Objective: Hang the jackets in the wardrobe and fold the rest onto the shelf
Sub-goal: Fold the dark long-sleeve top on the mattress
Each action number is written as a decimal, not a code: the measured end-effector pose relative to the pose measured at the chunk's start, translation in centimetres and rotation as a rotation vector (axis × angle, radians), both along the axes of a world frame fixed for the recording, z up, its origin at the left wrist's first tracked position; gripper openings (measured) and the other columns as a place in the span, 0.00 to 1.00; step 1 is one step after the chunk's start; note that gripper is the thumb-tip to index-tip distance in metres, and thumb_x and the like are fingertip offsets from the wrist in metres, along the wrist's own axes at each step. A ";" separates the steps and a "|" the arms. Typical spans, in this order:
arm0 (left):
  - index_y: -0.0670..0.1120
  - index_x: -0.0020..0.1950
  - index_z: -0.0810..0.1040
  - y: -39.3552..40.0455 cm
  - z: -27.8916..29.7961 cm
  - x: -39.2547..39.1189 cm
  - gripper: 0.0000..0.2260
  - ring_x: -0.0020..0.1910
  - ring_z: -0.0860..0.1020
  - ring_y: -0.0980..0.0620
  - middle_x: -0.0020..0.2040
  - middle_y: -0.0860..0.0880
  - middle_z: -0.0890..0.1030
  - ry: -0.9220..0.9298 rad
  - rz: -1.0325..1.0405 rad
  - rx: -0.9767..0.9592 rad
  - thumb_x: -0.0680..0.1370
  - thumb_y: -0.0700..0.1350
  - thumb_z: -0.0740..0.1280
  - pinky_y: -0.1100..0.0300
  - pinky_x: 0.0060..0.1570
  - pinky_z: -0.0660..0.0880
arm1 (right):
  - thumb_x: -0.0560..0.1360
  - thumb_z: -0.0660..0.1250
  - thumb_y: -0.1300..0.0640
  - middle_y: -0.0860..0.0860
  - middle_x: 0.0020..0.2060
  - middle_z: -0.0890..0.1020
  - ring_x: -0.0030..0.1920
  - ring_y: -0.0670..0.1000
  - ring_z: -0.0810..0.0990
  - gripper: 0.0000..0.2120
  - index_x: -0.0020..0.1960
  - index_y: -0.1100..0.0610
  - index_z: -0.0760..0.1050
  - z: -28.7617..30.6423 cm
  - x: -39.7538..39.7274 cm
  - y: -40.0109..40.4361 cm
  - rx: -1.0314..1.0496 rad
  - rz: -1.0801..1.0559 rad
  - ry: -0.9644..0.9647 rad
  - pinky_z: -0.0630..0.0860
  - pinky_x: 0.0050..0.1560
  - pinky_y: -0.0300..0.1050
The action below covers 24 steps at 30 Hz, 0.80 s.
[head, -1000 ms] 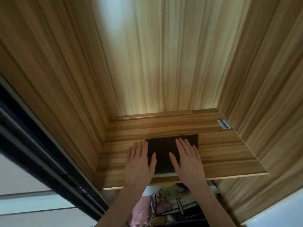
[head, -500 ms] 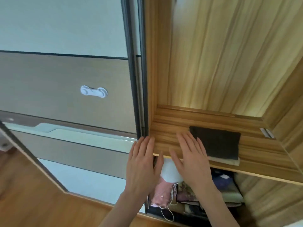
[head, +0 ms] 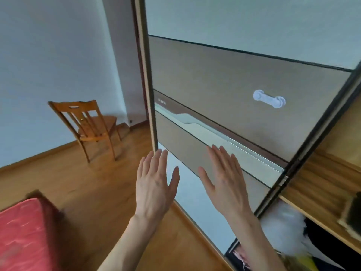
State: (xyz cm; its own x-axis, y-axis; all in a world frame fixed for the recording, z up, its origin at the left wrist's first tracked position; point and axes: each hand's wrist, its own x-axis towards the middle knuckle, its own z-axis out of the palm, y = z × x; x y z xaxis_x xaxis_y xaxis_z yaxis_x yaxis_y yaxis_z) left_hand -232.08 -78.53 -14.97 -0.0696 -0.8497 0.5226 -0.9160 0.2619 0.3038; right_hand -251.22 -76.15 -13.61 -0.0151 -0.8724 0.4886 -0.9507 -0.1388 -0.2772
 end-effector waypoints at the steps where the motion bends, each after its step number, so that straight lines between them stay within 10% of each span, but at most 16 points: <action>1: 0.43 0.76 0.73 -0.1 0.1 1.8 0.24 0.77 0.71 0.41 0.75 0.43 0.76 0.009 0.046 -0.003 0.86 0.57 0.58 0.39 0.76 0.68 | 0.84 0.47 0.36 0.53 0.80 0.67 0.81 0.53 0.62 0.33 0.82 0.55 0.63 0.2 1.8 -1.0 0.006 0.048 0.003 0.54 0.82 0.52; 13: 0.44 0.76 0.72 -3.3 0.0 20.9 0.22 0.78 0.68 0.45 0.75 0.45 0.75 0.057 0.571 -0.058 0.84 0.53 0.64 0.44 0.78 0.63 | 0.84 0.55 0.37 0.51 0.78 0.70 0.80 0.52 0.65 0.31 0.80 0.54 0.67 -0.1 22.8 -14.8 0.021 0.617 -0.044 0.65 0.78 0.58; 24: 0.46 0.76 0.72 -5.5 -0.6 31.5 0.21 0.78 0.68 0.47 0.75 0.46 0.75 0.054 1.043 -0.086 0.86 0.55 0.61 0.44 0.77 0.64 | 0.85 0.56 0.39 0.52 0.78 0.70 0.81 0.51 0.63 0.29 0.81 0.54 0.65 -0.7 39.6 -23.8 0.004 1.057 -0.089 0.55 0.81 0.49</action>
State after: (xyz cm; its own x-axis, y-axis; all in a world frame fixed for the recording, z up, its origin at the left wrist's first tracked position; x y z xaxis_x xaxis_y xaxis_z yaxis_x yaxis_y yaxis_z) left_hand -200.54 -83.98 -15.60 0.7012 -0.4349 0.5650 -0.6861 -0.6270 0.3689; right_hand -211.63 -99.98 -14.30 0.7165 -0.4644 0.5205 -0.3232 -0.8823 -0.3423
